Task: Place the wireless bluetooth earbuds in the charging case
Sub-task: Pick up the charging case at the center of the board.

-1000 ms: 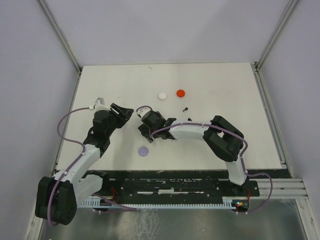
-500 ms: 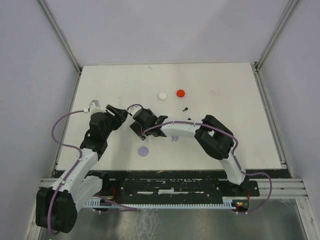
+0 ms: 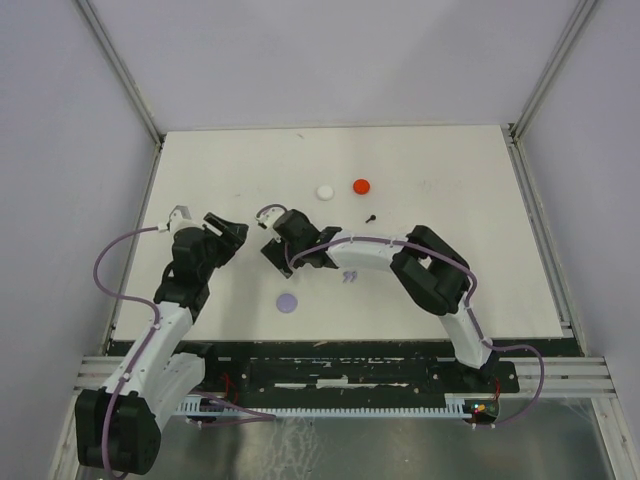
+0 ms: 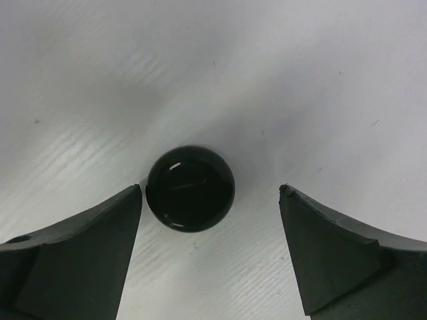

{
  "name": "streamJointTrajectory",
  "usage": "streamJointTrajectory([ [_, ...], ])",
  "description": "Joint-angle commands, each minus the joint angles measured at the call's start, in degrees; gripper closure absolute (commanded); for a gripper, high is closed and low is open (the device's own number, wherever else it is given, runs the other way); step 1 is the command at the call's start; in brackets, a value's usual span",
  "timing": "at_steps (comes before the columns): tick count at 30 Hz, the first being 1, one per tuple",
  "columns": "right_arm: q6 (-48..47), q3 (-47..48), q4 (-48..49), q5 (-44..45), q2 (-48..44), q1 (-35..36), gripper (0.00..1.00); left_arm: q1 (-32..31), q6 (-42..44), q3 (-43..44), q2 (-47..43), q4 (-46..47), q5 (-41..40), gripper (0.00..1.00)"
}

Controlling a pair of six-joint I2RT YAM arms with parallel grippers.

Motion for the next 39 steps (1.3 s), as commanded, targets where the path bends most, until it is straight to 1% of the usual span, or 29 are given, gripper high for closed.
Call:
streamJointTrajectory([
  [1, -2.4, -3.9, 5.1, -9.9, -5.9, -3.4, 0.09, 1.4, 3.7, 2.1, -1.6, -1.3, -0.6, 0.25],
  [11, -11.3, -5.5, 2.8, -19.5, -7.1, -6.2, 0.11, 1.8, 2.8, 1.4, -1.3, 0.0, 2.6, 0.25],
  [16, -12.0, -5.1, 2.6, -21.4, -6.2, -6.9, 0.12, 1.9, 2.7, 0.9, -0.9, 0.6, 3.3, 0.26],
  [39, -8.6, 3.8, 1.6, -14.6, 1.0, -7.7, 0.13, 2.0, 3.3, 1.0, -0.6, 0.7, 3.5, 0.25],
])
